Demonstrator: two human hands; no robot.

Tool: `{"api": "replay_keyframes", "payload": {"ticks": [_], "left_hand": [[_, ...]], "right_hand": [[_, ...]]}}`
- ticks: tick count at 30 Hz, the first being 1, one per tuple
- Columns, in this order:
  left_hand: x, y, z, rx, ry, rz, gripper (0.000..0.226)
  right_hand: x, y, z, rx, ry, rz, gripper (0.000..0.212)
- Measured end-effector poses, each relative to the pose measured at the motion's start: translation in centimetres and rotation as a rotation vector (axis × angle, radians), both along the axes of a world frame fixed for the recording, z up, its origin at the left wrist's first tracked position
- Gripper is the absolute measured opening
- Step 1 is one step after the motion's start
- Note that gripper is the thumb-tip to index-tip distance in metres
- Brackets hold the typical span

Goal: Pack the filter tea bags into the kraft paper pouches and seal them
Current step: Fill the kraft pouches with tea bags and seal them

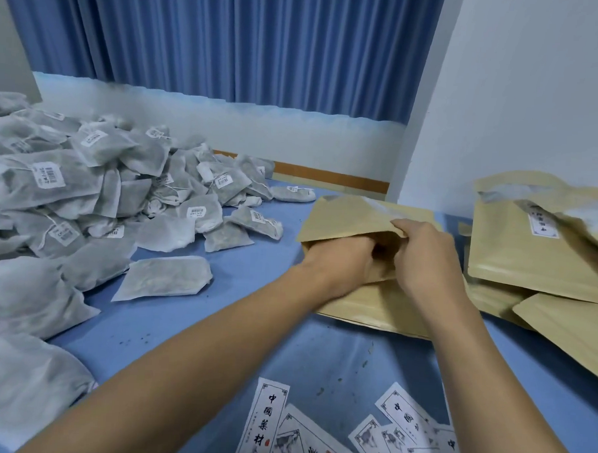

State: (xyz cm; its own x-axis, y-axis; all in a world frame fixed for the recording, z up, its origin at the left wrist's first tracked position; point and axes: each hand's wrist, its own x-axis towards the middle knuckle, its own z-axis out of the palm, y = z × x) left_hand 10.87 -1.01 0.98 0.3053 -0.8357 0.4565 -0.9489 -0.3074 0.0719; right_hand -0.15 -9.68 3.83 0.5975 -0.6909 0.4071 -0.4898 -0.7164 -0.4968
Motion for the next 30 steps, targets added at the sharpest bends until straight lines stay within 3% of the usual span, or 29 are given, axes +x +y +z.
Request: {"api": "replay_keyframes", "payload": {"ticks": [1,2,4,5,6,8,9,11,15,17,20,22,23,27,29,30], "left_hand": [[0.2,1.4,-0.6,-0.142,-0.111,-0.162,0.024],[1.1,2.9,-1.1,-0.404,-0.193,-0.249,0.017],[3.8,5.4,-1.1,-0.954,-0.013,-0.077,0.016],[5.7,6.1,-1.0,-1.061,0.134,0.104,0.017],[7.8,6.3,-1.1,-0.987,0.261,0.298,0.018],[11.1,6.2,-2.8,-0.384,0.293,0.597,0.032],[12.1,6.3,-3.7,-0.114,0.287,0.632,0.042],[12.5,6.3,-5.4,0.106,0.239,0.604,0.048],[11.4,5.7,-5.7,-0.008,0.160,0.570,0.026],[10.3,5.7,-5.2,-0.130,0.240,0.555,0.014],[7.6,6.5,-4.1,-0.709,0.586,0.486,0.015],[5.2,7.3,-3.0,-1.089,0.475,0.338,0.018],[3.8,7.6,-2.6,-1.141,0.350,0.208,0.026],[-0.5,6.7,-2.8,-0.802,-0.159,-0.335,0.033],[-1.1,5.8,-3.4,-0.597,-0.332,-0.357,0.026],[-1.1,5.3,-3.4,-0.500,-0.319,-0.285,0.022]], "right_hand": [[0.0,0.0,-0.2,0.004,0.012,-0.013,0.059],[-0.1,0.1,-0.5,0.011,0.020,-0.026,0.058],[-0.3,0.5,-0.8,0.008,0.023,-0.024,0.056],[-0.4,0.5,-0.8,-0.005,0.023,-0.018,0.054],[-0.4,0.5,-0.7,-0.025,0.030,-0.018,0.051],[-0.2,0.7,-0.5,-0.050,0.047,-0.004,0.047],[-0.1,0.9,-0.4,-0.050,0.050,0.001,0.047],[0.1,1.0,-0.4,-0.053,0.054,-0.003,0.048],[0.1,1.3,-0.5,-0.055,0.042,0.013,0.053],[0.2,1.2,-0.5,-0.051,0.029,0.012,0.052],[0.2,1.0,-0.5,-0.020,0.019,-0.001,0.053],[0.1,0.9,-0.5,-0.022,0.018,-0.005,0.052],[0.1,0.9,-0.5,-0.017,0.022,-0.010,0.049],[0.3,0.5,0.2,0.054,0.110,0.041,0.019],[0.0,0.3,0.5,0.081,0.103,0.070,0.019],[-0.1,0.3,0.7,0.057,0.092,0.059,0.024]]}}
